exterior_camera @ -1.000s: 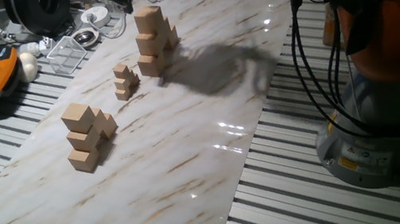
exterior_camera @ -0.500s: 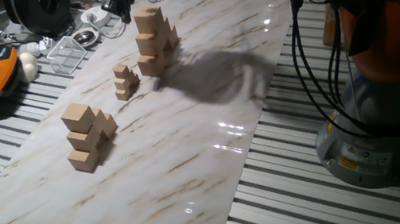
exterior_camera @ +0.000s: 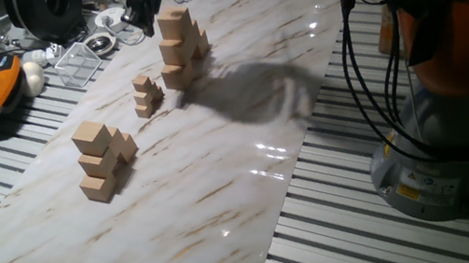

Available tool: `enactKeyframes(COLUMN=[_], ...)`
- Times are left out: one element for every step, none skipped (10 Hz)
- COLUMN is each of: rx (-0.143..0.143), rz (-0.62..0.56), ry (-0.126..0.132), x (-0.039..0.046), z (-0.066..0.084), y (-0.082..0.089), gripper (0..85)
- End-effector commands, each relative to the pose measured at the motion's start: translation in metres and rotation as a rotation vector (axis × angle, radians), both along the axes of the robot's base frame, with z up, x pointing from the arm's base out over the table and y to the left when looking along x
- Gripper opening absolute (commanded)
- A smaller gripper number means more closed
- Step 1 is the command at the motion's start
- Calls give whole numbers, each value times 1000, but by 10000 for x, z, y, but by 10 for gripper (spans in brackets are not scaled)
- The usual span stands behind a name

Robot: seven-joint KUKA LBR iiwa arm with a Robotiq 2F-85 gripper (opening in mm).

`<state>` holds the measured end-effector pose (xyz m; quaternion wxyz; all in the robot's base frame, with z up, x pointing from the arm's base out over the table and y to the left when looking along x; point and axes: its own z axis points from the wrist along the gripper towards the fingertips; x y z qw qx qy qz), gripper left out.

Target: Stack the blocks into a pyramid shape

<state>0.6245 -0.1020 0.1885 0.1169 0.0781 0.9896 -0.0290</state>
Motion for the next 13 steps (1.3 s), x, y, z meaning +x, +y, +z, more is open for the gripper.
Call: enactKeyframes(rx=[-7, -10, -13, -15, -15, -18, -20, -22, -27, -24, -25, -26, -26], rz=[-1, -1, 6, 12, 13, 13, 13, 12, 14, 14, 16, 18, 18], ry=[-10, -20, -20, -19, -19, -19, -19, -19, -22, -27, -30, -33, -34], x=[3, 6, 9, 14, 16, 15, 15, 15, 17, 20, 21, 25, 28], z=[-42, -109, -127, -137, -147, -147, -147, -154, -173, -202, -227, -253, -274], y=[17, 39, 39, 31, 28, 29, 30, 31, 30, 26, 16, 7, 1], gripper=[0, 0, 0, 0, 0, 0, 0, 0, 0, 0, 0, 0, 0])
